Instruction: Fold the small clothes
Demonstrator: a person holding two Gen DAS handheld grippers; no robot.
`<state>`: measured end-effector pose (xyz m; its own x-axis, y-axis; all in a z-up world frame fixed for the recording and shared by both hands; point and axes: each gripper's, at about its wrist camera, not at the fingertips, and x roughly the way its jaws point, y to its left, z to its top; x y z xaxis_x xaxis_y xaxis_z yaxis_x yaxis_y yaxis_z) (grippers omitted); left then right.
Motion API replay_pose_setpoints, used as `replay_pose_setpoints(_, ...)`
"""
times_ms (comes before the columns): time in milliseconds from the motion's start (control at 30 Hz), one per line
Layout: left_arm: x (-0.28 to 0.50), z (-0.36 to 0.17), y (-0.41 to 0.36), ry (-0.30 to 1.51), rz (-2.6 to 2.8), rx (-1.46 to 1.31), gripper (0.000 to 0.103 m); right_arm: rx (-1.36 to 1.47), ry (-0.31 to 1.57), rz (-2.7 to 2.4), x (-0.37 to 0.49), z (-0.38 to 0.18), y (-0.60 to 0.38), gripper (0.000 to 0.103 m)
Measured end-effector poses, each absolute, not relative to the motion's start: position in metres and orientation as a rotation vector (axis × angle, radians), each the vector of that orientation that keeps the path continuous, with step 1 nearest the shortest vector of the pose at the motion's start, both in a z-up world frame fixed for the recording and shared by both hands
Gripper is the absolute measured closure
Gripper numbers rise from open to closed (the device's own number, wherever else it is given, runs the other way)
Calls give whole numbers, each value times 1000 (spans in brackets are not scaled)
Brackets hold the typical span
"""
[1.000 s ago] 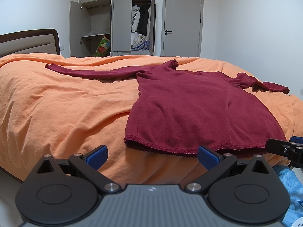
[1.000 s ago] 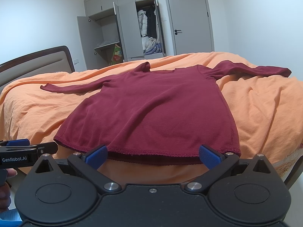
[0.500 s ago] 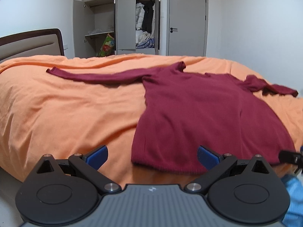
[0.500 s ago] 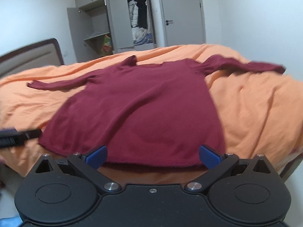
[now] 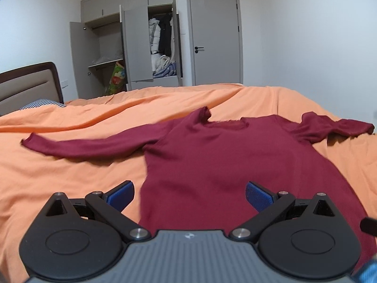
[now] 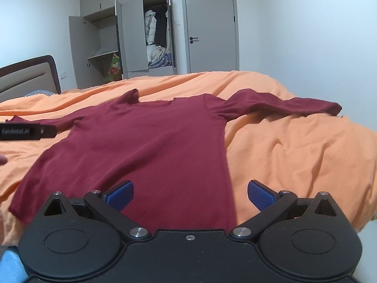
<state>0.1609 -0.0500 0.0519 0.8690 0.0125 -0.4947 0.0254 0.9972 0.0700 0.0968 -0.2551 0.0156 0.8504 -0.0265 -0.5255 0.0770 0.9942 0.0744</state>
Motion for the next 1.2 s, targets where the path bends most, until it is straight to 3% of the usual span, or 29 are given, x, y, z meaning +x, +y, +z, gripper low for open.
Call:
replay_pose_setpoints(733,339,2,-143,554,-80,69,0,108,610,-292,205,-16,-356,0)
replay_pose_setpoints(1200,364,-50,-143,590,-41,8,0,71,396,-468,242,-7,-425,0)
